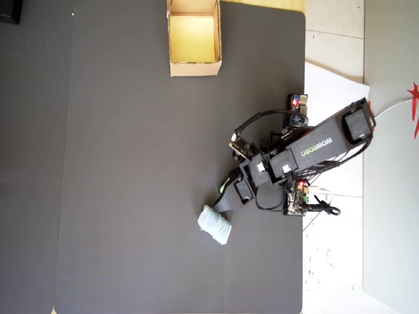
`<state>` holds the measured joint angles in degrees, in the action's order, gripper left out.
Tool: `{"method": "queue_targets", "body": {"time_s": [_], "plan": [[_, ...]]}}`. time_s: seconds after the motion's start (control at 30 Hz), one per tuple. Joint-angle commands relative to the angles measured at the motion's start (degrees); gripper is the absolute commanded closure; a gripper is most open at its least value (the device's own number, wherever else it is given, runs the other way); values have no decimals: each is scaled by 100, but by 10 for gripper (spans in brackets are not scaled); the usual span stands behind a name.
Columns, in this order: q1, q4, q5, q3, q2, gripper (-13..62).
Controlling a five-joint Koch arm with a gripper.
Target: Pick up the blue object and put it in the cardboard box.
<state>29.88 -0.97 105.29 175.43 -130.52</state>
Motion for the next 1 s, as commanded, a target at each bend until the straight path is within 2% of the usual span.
{"method": "queue_targets", "body": {"time_s": [0.0,0.6,0.8,0.97], "plan": [[246,1063,519,9,-519,162],[738,2900,167,-2048,-448,163],[993,3410,-483,-3287,290,163],[1072,3595,-536,-3753,826,163]]}}
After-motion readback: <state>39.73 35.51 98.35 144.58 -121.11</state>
